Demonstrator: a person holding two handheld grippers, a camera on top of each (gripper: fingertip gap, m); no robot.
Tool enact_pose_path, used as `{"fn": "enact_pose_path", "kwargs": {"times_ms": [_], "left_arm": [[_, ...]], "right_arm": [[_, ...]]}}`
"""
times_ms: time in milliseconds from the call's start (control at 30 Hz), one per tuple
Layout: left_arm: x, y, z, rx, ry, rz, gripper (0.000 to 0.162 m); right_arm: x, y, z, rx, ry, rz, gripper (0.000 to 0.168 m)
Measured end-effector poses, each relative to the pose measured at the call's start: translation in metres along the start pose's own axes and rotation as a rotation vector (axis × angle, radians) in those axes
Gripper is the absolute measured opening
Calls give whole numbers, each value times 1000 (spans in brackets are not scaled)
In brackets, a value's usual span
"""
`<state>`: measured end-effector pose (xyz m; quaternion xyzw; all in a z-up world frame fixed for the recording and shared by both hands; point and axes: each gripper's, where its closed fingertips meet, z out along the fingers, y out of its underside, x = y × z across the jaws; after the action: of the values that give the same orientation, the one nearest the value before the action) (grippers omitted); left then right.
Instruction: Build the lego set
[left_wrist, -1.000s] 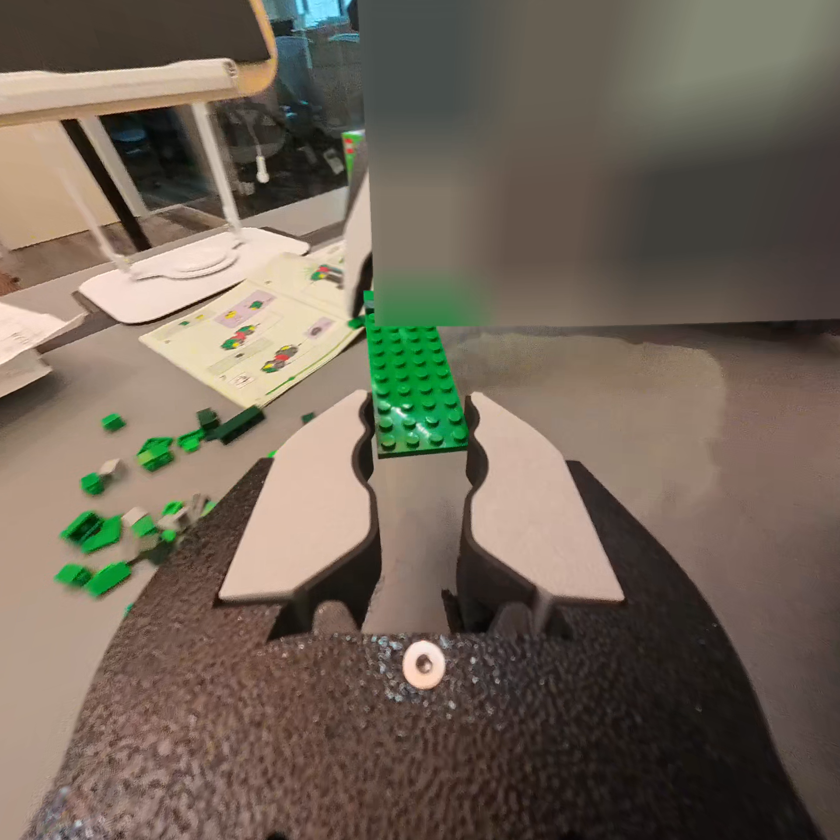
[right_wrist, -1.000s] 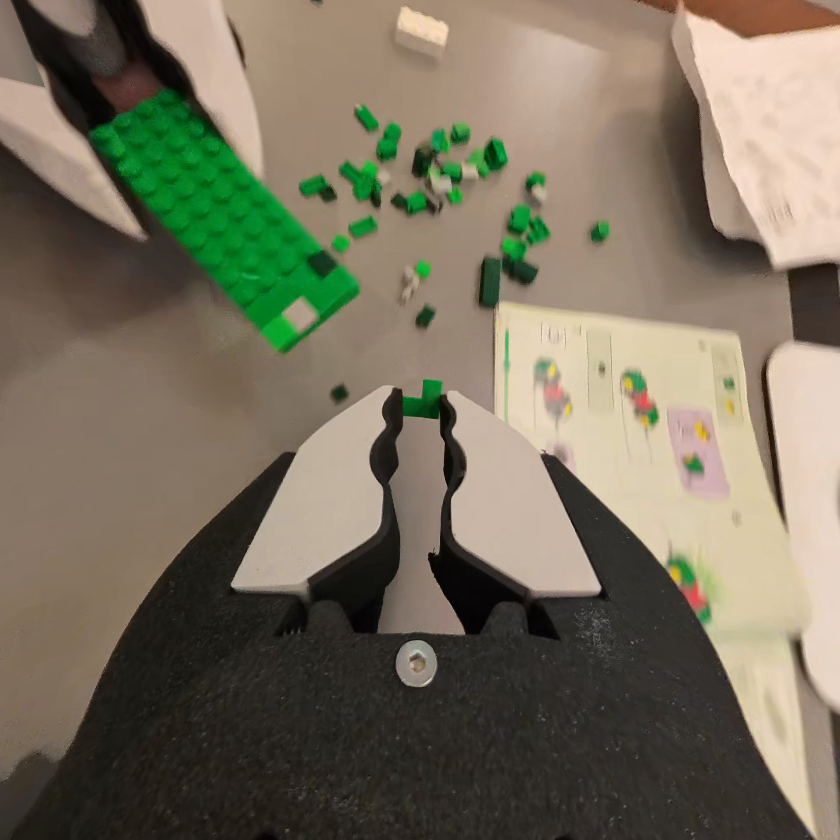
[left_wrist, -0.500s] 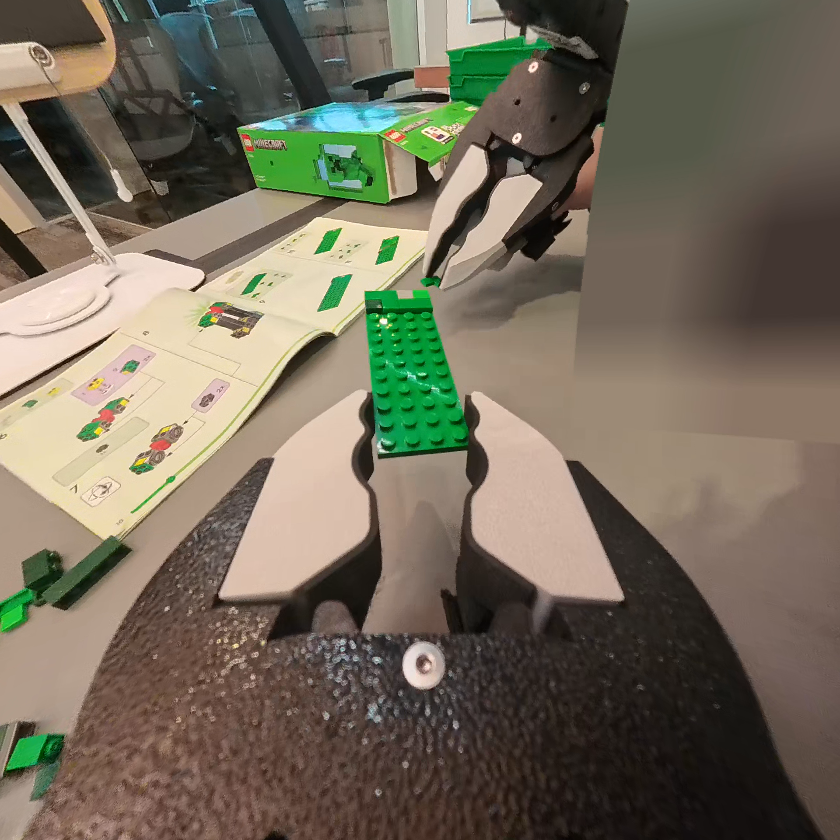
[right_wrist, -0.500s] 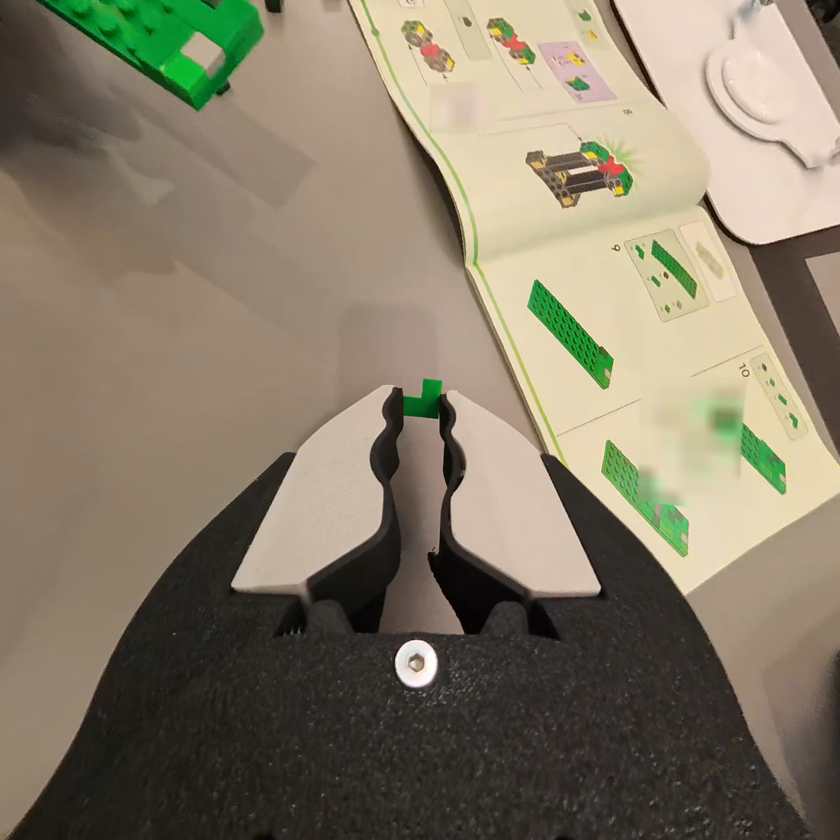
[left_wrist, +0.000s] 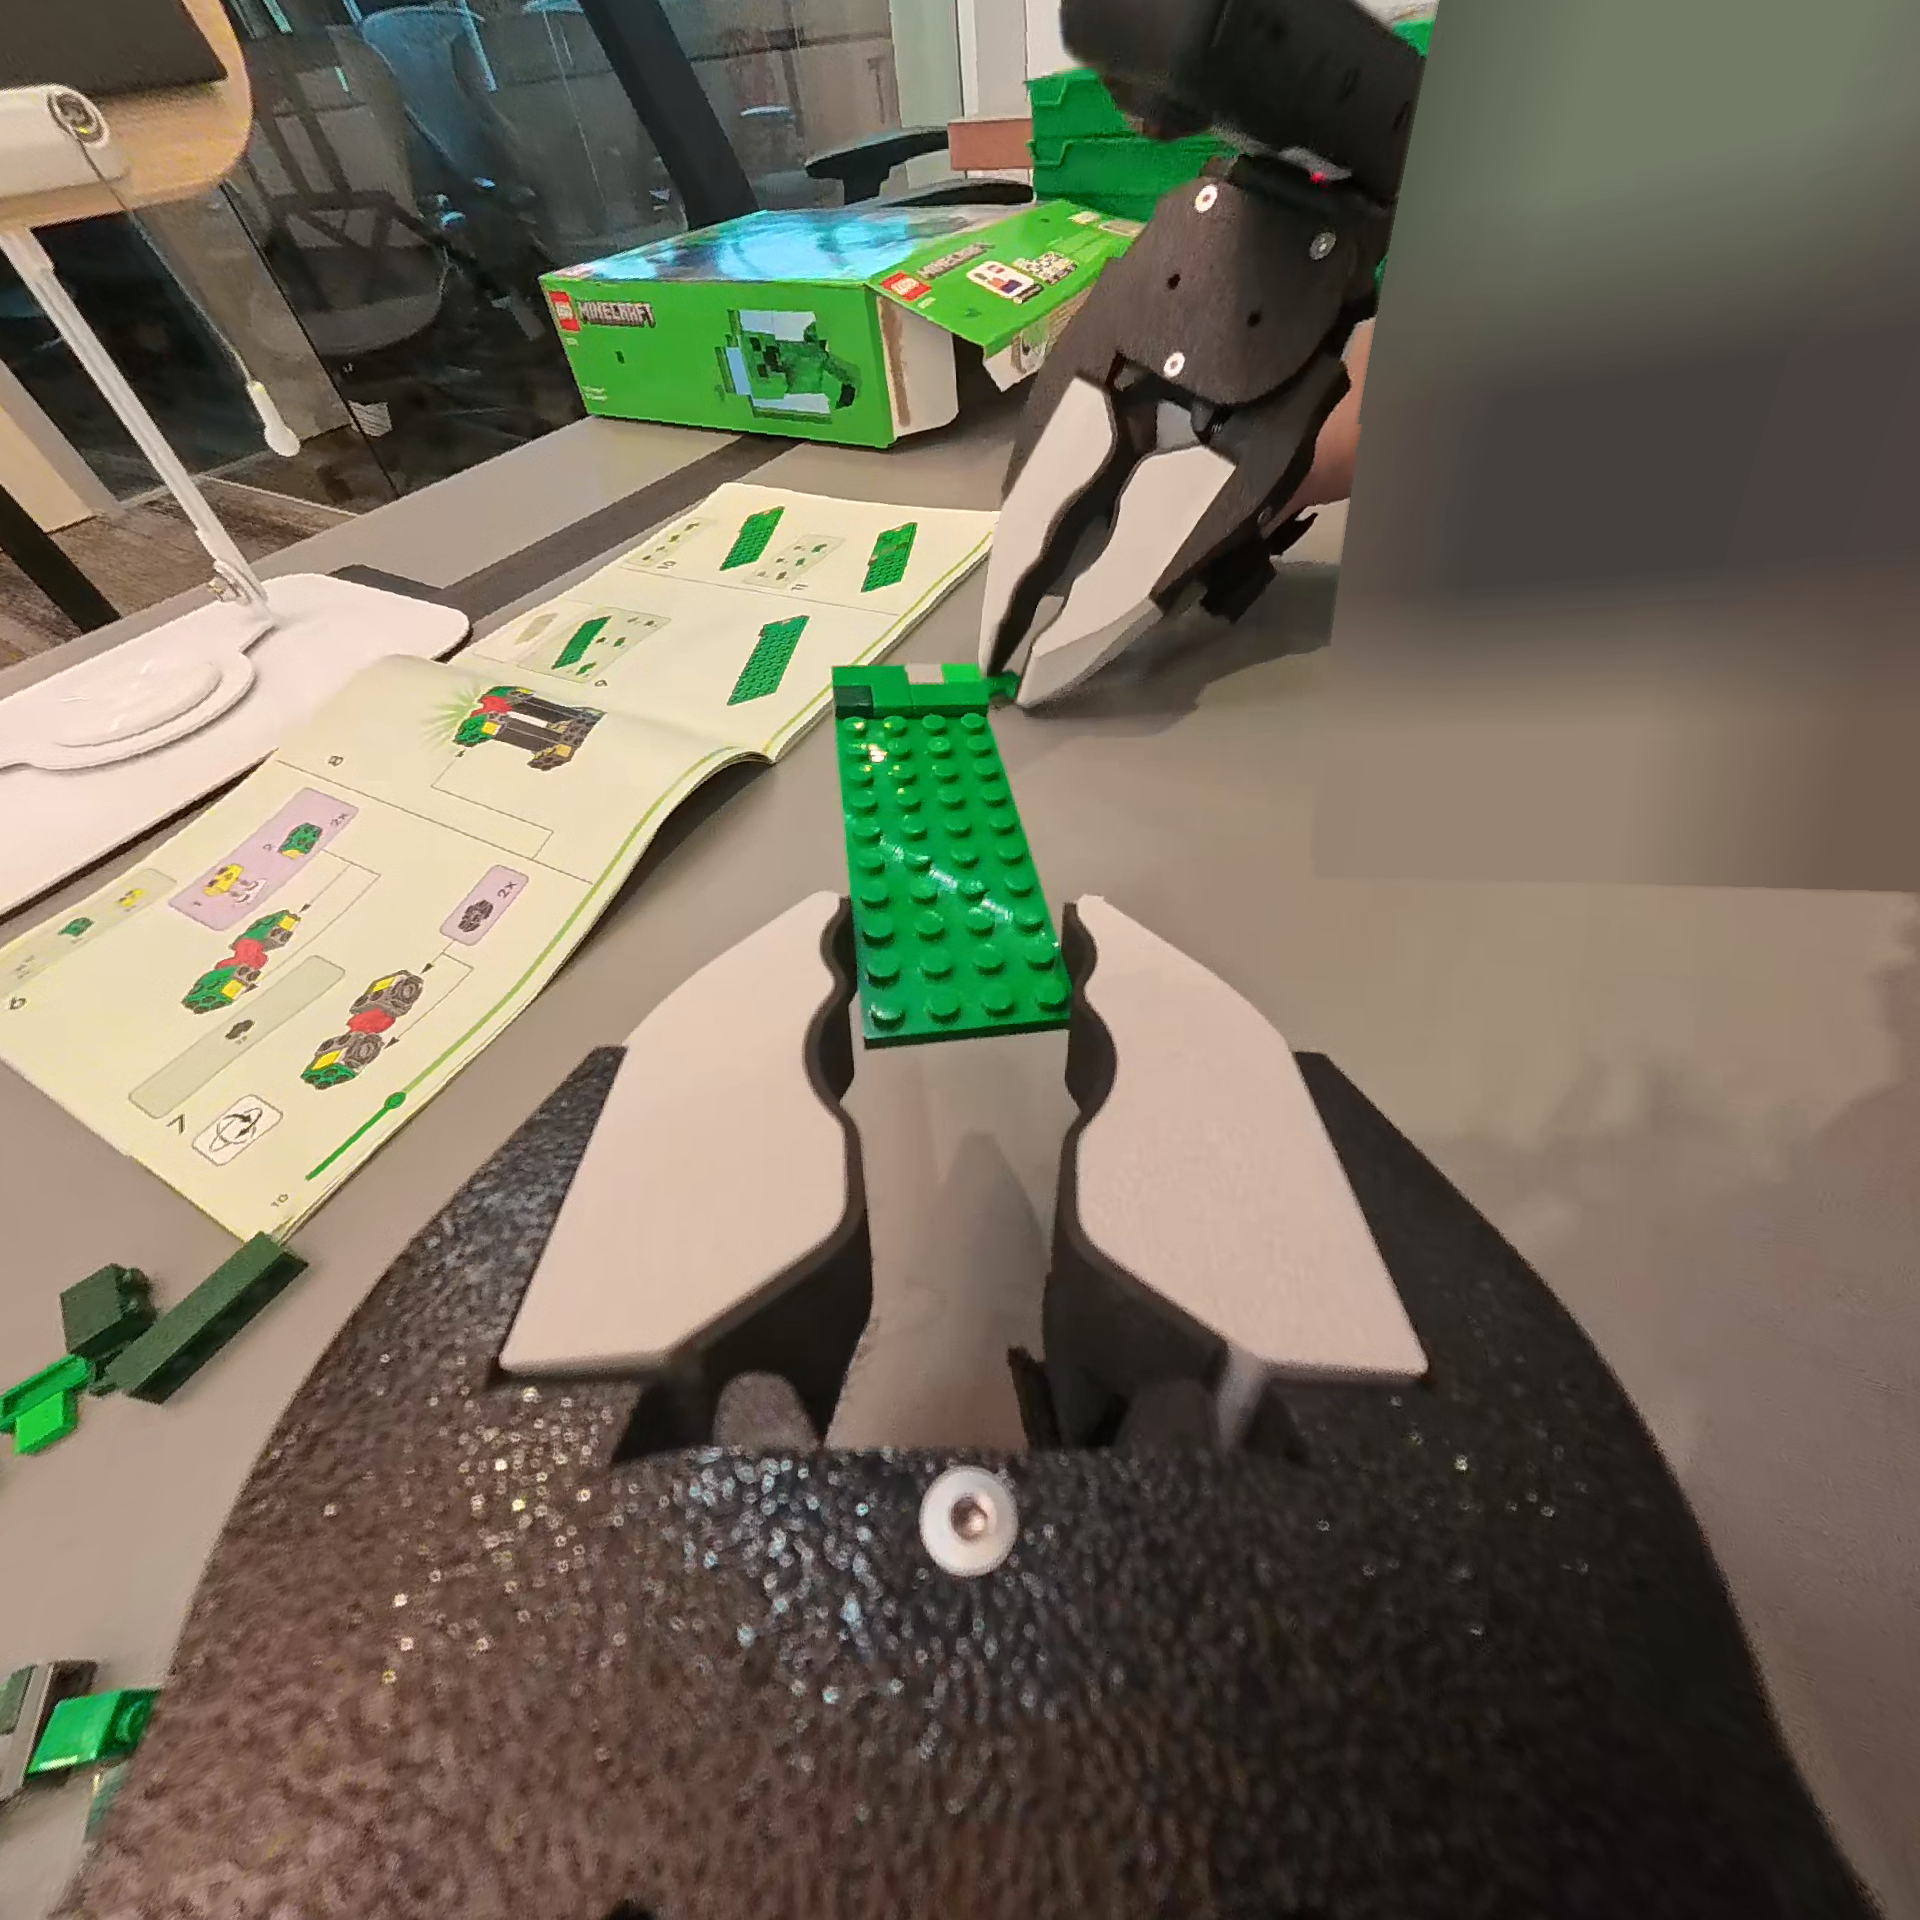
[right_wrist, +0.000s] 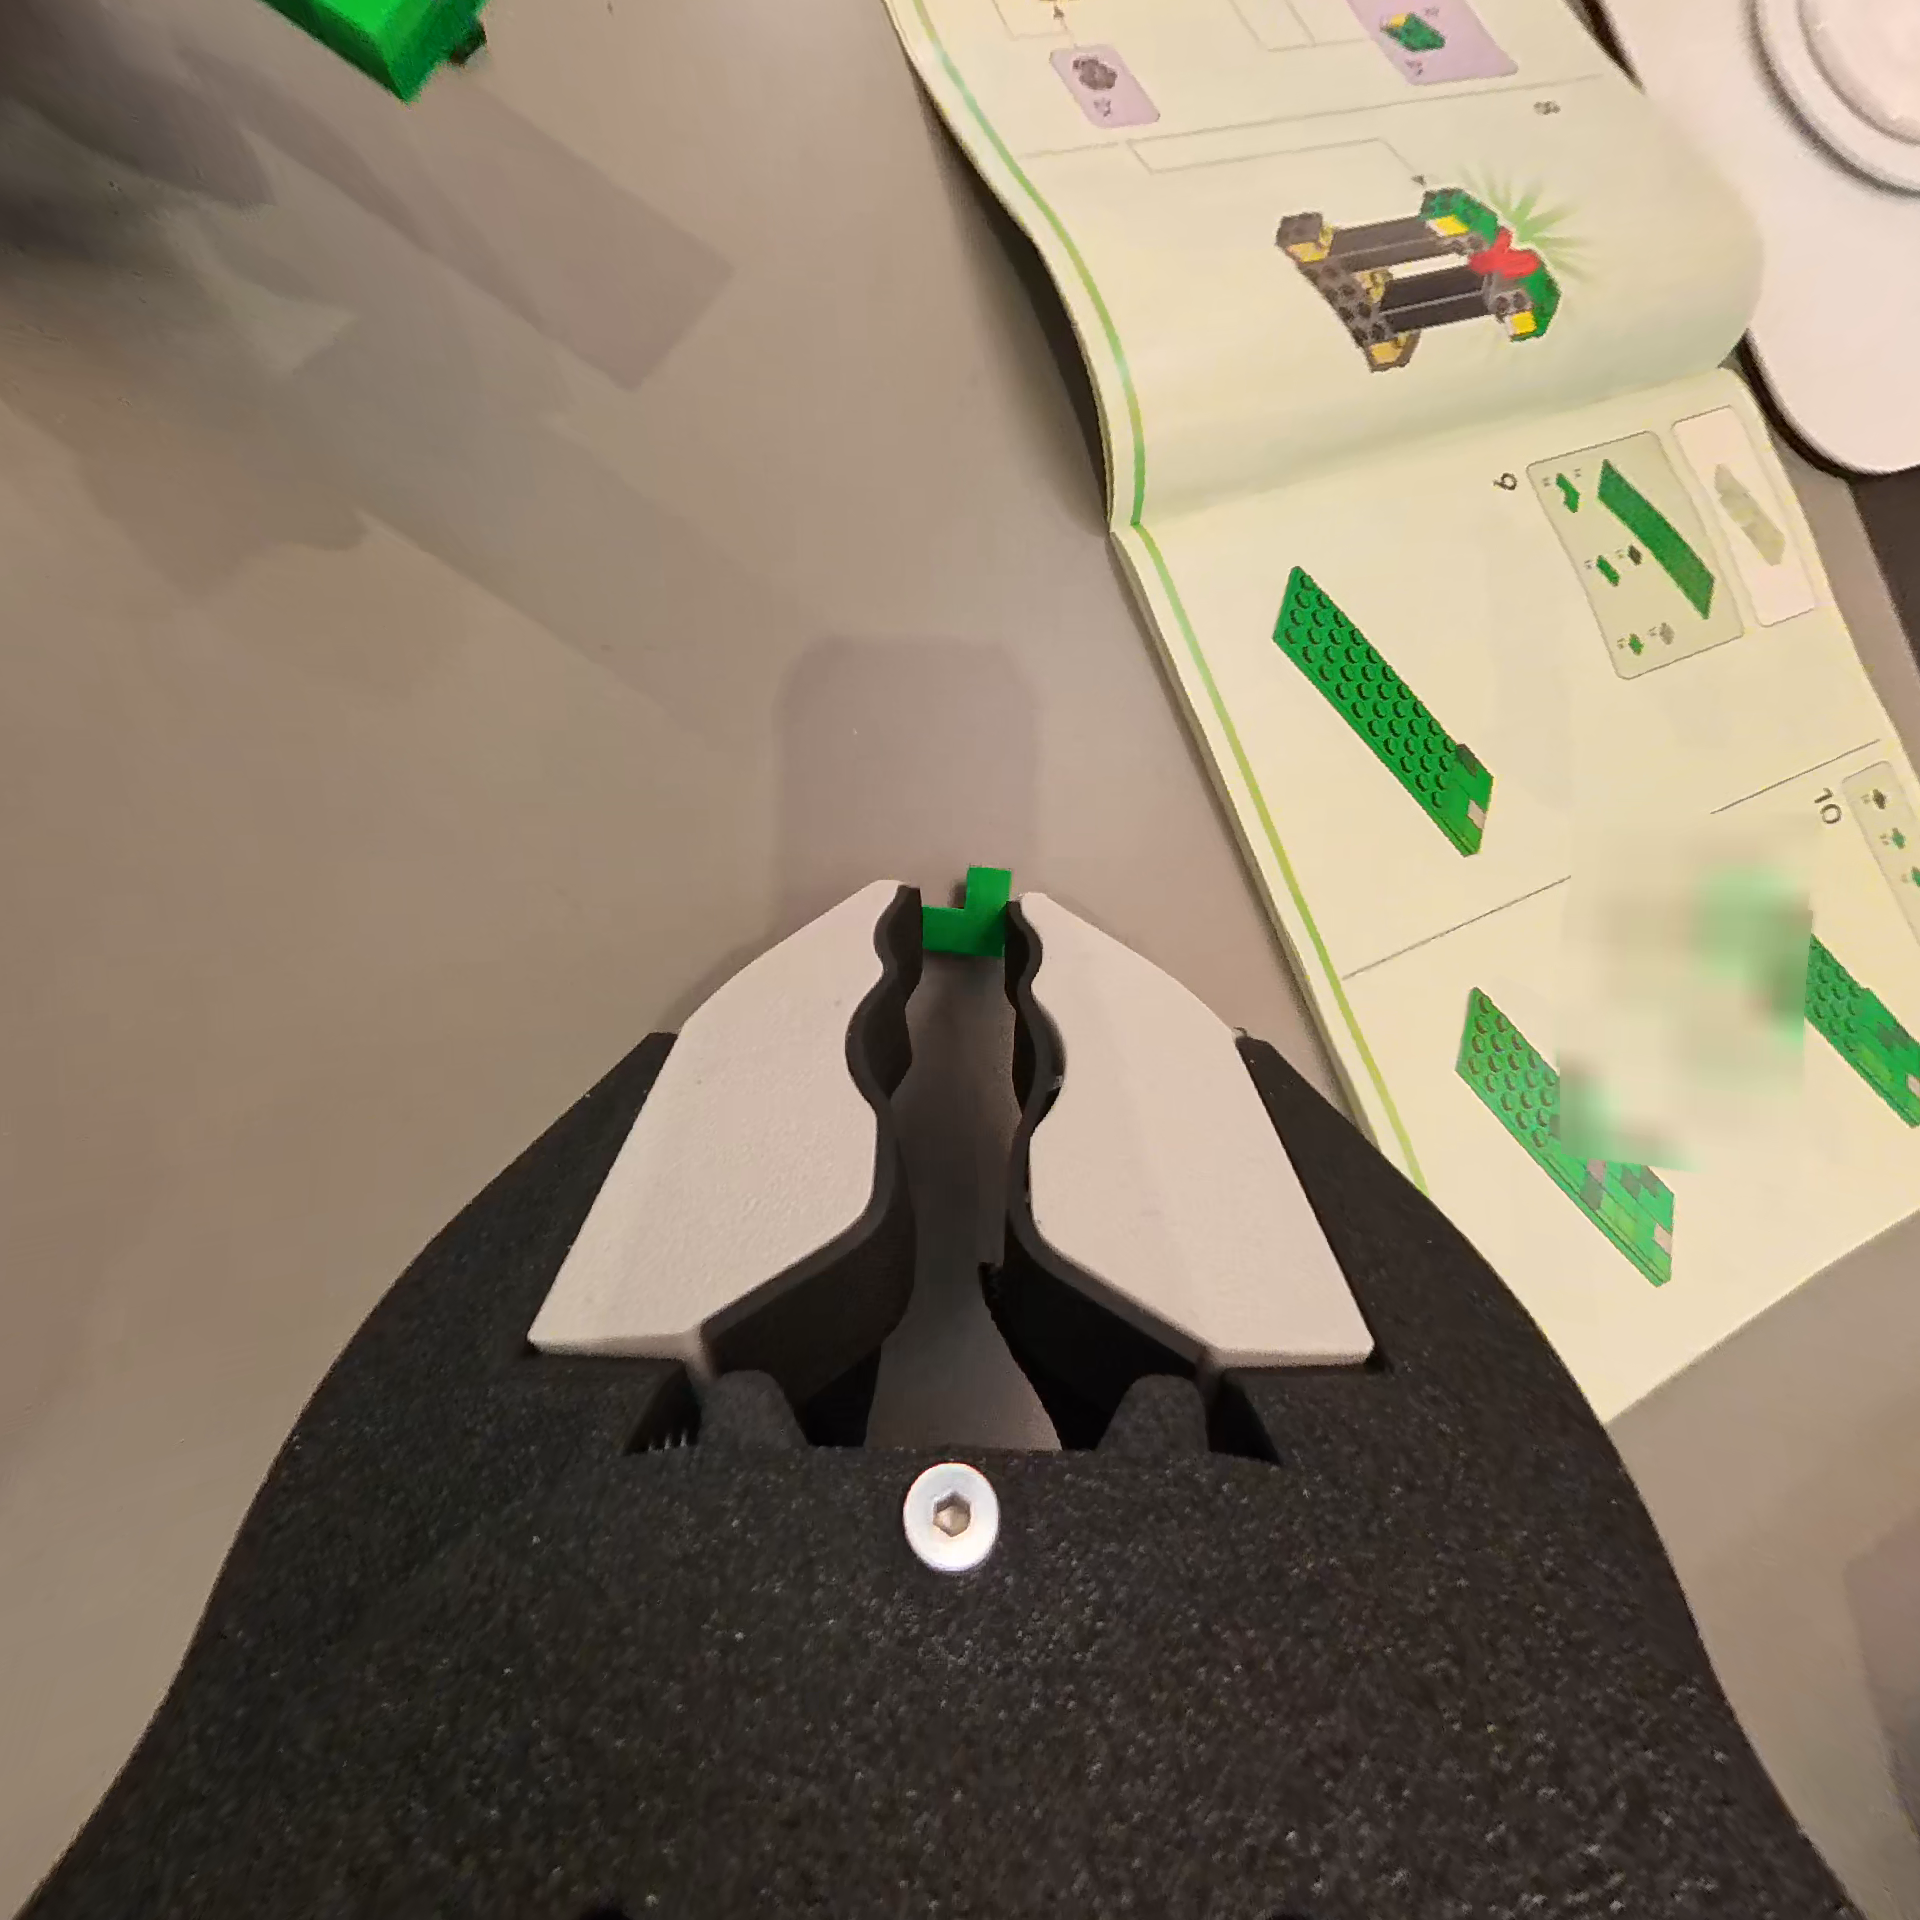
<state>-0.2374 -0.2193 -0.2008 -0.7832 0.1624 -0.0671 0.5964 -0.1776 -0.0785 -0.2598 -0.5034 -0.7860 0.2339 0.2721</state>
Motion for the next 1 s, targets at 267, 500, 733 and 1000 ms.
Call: {"fn": "enact_pose_path", "kwargs": {"times_ms": [267,500,733,1000], "left_arm": [[-1,1,1,-8,-3,-6,37],[-1,0,0,-1,1,-15,37],[3,-3,-15,48,3,-25,37],[-3,6,-77,86,-145,28,37]], "right_arm": [[-2,0,2,6,-19,23,15],[-4,-1,1,16,-38,24,23],[-11,-34,-4,140,-16,10,35],[-73,-130,59,301,-208,-59,24]]}}
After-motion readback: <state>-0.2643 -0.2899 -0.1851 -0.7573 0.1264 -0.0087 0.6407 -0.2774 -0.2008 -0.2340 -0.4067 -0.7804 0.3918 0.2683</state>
